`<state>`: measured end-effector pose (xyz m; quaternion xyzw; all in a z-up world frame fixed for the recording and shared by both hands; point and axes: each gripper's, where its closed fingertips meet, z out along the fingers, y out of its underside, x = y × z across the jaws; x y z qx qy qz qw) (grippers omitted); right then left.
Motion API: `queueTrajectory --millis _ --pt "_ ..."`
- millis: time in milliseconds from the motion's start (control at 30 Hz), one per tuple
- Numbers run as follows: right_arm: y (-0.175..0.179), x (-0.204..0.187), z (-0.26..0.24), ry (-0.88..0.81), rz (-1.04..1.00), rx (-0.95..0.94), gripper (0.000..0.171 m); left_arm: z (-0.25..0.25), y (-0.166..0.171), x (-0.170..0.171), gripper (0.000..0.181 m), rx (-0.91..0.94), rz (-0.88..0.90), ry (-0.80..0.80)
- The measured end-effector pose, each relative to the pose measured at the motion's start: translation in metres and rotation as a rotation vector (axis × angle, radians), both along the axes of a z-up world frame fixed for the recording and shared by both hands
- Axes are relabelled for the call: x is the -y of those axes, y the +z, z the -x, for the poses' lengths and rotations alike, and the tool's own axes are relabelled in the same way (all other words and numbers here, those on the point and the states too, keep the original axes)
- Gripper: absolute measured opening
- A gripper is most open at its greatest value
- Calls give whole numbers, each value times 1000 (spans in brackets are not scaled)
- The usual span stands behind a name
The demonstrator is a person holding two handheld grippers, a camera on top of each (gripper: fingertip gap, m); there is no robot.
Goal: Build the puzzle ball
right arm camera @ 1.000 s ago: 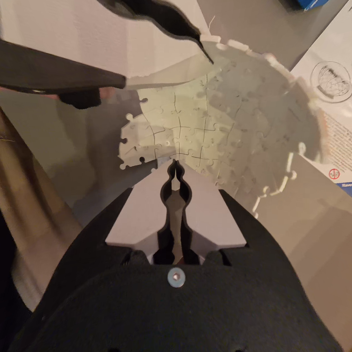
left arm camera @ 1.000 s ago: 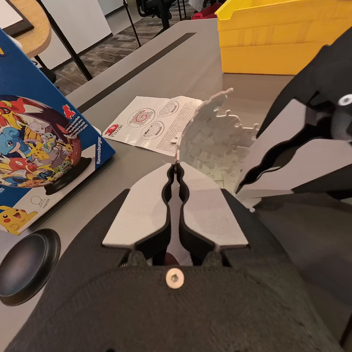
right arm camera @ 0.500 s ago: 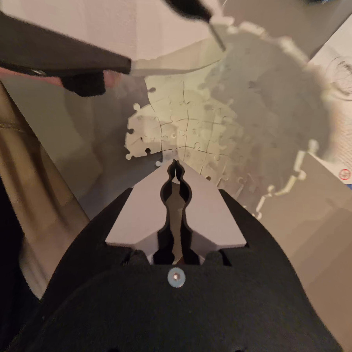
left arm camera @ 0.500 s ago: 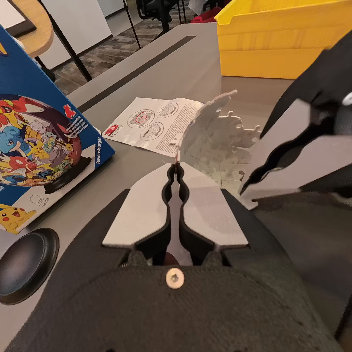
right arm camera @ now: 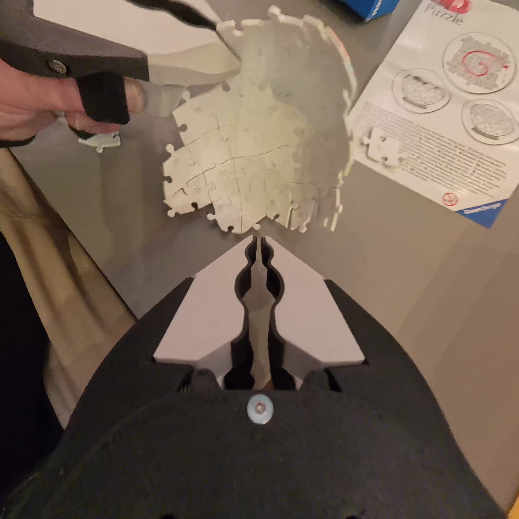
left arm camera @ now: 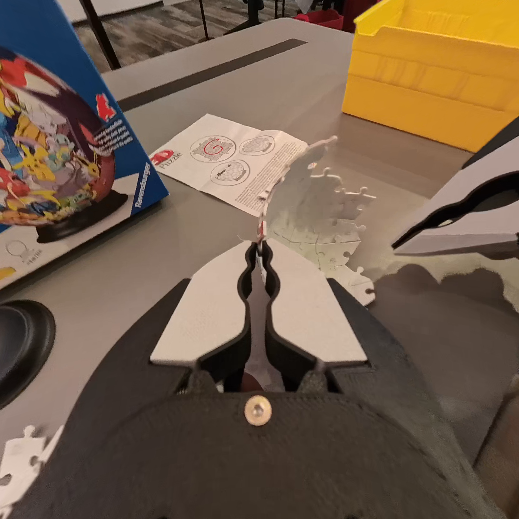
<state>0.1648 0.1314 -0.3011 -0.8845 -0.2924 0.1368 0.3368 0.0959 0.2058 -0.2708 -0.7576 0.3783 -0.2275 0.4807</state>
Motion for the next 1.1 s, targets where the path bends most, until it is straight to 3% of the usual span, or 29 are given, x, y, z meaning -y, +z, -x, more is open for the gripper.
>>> queueTrajectory --millis 133,233,400,500,600,767,1100 --pt "0 -6 -4 -61 5 -21 4 7 -6 -5 5 53 102 25" --pt "-10 -16 -8 -148 60 -75 18 11 -7 -8 5 64 122 43" --pt "-15 -28 -1 -243 177 -334 29 14 -10 -5 5 80 160 51" --pt "-17 -33 0 -267 200 -396 33 15 -12 -3 5 87 175 56" --pt "-21 -37 3 -283 245 -470 28 15 -14 -2 5 98 196 59" --pt "-22 -44 4 -299 258 -510 5 14 -13 -1 5 105 191 60" --pt "-19 -47 5 -302 263 -543 4 17 -13 -3 4 118 188 78"
